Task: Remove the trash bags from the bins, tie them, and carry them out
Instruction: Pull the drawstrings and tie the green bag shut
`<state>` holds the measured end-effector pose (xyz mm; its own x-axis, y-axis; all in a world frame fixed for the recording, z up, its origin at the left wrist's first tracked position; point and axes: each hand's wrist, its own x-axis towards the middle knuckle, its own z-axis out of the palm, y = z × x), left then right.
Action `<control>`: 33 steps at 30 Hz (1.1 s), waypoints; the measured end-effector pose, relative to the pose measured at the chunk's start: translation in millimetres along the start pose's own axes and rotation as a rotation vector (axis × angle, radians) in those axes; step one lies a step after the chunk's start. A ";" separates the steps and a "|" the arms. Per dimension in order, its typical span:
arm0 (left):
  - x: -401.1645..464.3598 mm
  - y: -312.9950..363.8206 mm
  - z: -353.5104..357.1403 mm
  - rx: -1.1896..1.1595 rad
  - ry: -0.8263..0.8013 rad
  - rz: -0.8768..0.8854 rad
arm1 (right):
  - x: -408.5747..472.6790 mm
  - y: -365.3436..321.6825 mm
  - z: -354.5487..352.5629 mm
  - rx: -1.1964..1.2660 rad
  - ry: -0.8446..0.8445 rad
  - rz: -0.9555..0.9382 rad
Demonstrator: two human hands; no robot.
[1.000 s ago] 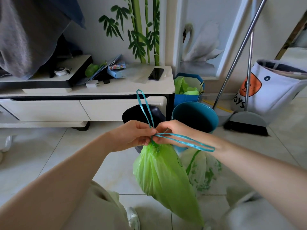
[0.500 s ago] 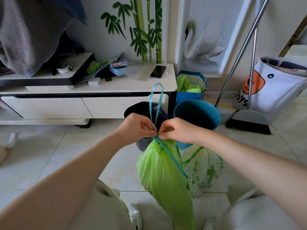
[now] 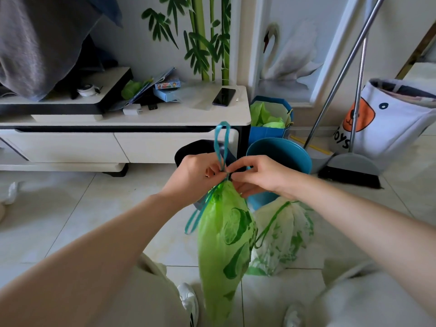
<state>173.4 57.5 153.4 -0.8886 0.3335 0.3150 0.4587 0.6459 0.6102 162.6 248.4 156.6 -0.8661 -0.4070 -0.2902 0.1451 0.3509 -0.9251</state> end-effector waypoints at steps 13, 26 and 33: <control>1.4 1.7 0.3 -0.135 -0.050 -0.114 | 5.8 -5.7 -3.3 -0.154 0.030 -0.057; 0.4 -2.1 7.6 -0.127 -0.176 -0.124 | 0.7 -4.5 -14.9 -1.016 0.070 -0.248; 0.8 -4.2 2.5 -0.140 -0.158 -0.167 | 0.0 -10.4 0.2 -0.572 0.203 -0.297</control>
<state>170.7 56.8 149.3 -0.9359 0.3402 0.0908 0.2914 0.6035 0.7422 161.2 244.6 166.2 -0.9110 -0.4081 0.0596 -0.3404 0.6625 -0.6672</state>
